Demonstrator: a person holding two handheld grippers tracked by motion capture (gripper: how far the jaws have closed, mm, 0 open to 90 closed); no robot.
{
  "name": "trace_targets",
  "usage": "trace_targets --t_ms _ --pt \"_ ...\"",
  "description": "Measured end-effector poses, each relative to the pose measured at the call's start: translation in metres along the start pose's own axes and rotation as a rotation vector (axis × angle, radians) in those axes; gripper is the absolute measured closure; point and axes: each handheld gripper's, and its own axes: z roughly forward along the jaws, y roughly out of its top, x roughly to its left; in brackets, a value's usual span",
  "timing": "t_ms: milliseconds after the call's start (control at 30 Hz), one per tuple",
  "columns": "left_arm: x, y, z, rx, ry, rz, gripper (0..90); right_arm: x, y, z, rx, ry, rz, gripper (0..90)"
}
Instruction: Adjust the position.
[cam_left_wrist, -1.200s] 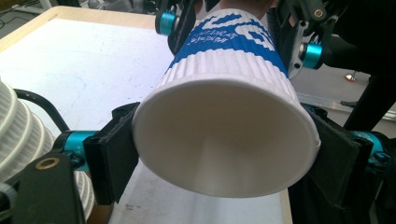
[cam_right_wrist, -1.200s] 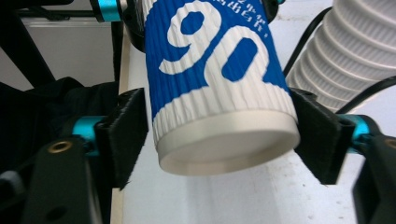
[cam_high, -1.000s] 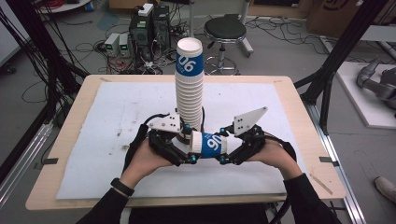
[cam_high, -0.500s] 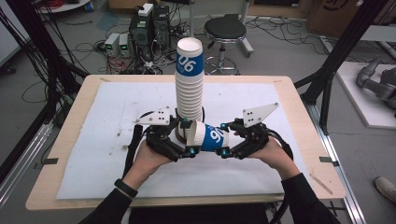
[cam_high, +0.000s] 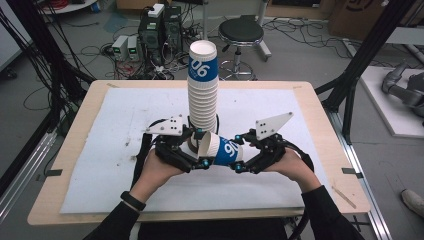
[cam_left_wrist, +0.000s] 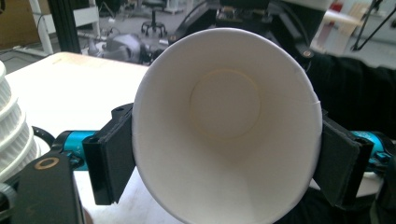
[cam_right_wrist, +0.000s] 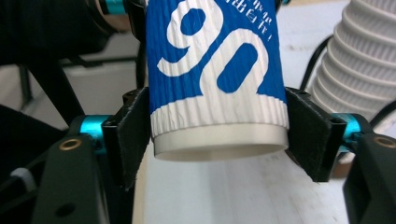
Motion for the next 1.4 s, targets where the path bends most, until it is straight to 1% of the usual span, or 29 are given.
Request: trace_targets --t_ms 33,67,167,233,300,333,367,467,500,567,600,633,667,700,733,767,800,833,867,900,933,967,1033,1133,1167,1200,1333,1400 --pt "0.0 0.0 0.0 0.004 0.001 -0.002 18.9 0.001 0.001 0.0 0.012 -0.013 -0.006 23.7" --pt "0.0 0.0 0.001 0.009 0.0 -0.002 19.0 0.002 0.002 -0.001 0.018 -0.013 -0.015 23.7" --pt "0.0 0.001 0.002 0.049 0.006 0.009 19.1 0.005 0.006 -0.001 0.032 -0.035 -0.034 22.5" --pt "-0.001 0.002 0.002 0.067 0.003 0.012 19.1 0.008 0.007 0.003 0.058 -0.052 -0.05 22.7" --pt "-0.001 0.002 0.003 0.063 -0.01 0.011 19.1 0.009 0.007 0.008 0.095 -0.04 -0.072 24.5" --pt "-0.002 0.002 0.004 0.07 -0.012 0.016 19.1 0.009 0.007 0.012 0.113 -0.045 -0.077 25.9" --pt "-0.002 0.002 0.004 0.065 -0.009 0.016 19.1 0.009 0.007 0.015 0.134 -0.044 -0.075 28.9" --pt "-0.003 0.003 0.004 0.062 -0.005 0.017 18.3 0.008 0.006 0.018 0.137 -0.032 -0.069 29.5" --pt "-0.003 0.003 0.004 0.042 0.002 0.005 17.2 0.006 0.005 0.018 0.126 -0.02 -0.063 29.6" --pt "-0.003 0.002 0.003 0.01 0.003 0.006 16.4 0.006 0.004 0.017 0.102 -0.016 -0.06 29.6" --pt "-0.003 0.002 0.003 0.01 0.003 0.006 15.7 0.005 0.004 0.015 0.086 -0.01 -0.052 29.7" --pt "-0.004 0.002 0.003 0.0 0.001 0.003 15.7 0.005 0.004 0.015 0.086 -0.01 -0.052 29.7" --pt "-0.003 0.002 0.002 -0.01 0.002 0.001 14.6 0.004 0.004 0.015 0.073 -0.006 -0.047 29.7" --pt "-0.004 0.002 0.002 -0.023 0.006 -0.008 10.5 0.003 0.003 0.012 0.042 -0.01 -0.042 29.8" --pt "-0.003 0.002 0.001 -0.054 0.01 -0.026 8.6 0.003 0.003 0.01 0.023 -0.007 -0.037 29.8" --pt "-0.003 0.002 0.001 -0.054 0.01 -0.026 8.3 0.003 0.003 0.01 0.023 -0.007 -0.037 29.8" --pt "-0.001 0.0 0.0 -0.092 -0.011 -0.056 8.3 0.002 0.003 0.007 -0.008 -0.005 -0.031 29.8" --pt "-0.001 0.0 0.0 -0.106 -0.014 -0.064 8.3 0.002 0.003 0.006 -0.026 -0.001 -0.03 29.8" --pt "-0.001 0.0 0.0 -0.106 -0.014 -0.064 8.4 0.002 0.003 0.005 -0.038 0.004 -0.027 29.8" --pt "0.001 -0.002 0.0 -0.132 -0.019 -0.08 8.3 0.002 0.003 0.005 -0.051 0.004 -0.021 29.8" --pt "0.001 -0.002 0.0 -0.132 -0.019 -0.08 8.4 0.002 0.003 0.005 -0.06 0.004 -0.022 29.8" --pt "0.001 -0.003 0.0 -0.151 -0.031 -0.096 8.4 0.002 0.003 0.006 -0.07 0.006 -0.017 29.8" --pt "0.001 -0.003 0.0 -0.156 -0.035 -0.099 8.9 0.002 0.002 0.007 -0.077 0.009 -0.012 29.8" --pt "0.0 -0.002 0.0 -0.166 -0.044 -0.088 14.8 0.003 0.001 0.011 -0.064 0.014 -0.009 29.8" --pt "0.0 -0.002 0.0 -0.167 -0.038 -0.084 15.9 0.002 0.001 0.011 -0.066 0.015 -0.012 29.8" --pt "0.0 -0.002 -0.001 -0.169 -0.039 -0.082 16.5 0.003 0.001 0.011 -0.067 0.013 -0.005 29.8" --pt "-0.001 -0.002 -0.001 -0.162 -0.034 -0.073 18.4 0.002 0.001 0.012 -0.069 0.015 -0.01 29.9" --pt "0.0 -0.002 -0.002 -0.154 -0.037 -0.067 18.9 0.003 0.001 0.013 -0.067 0.008 -0.014 29.7"
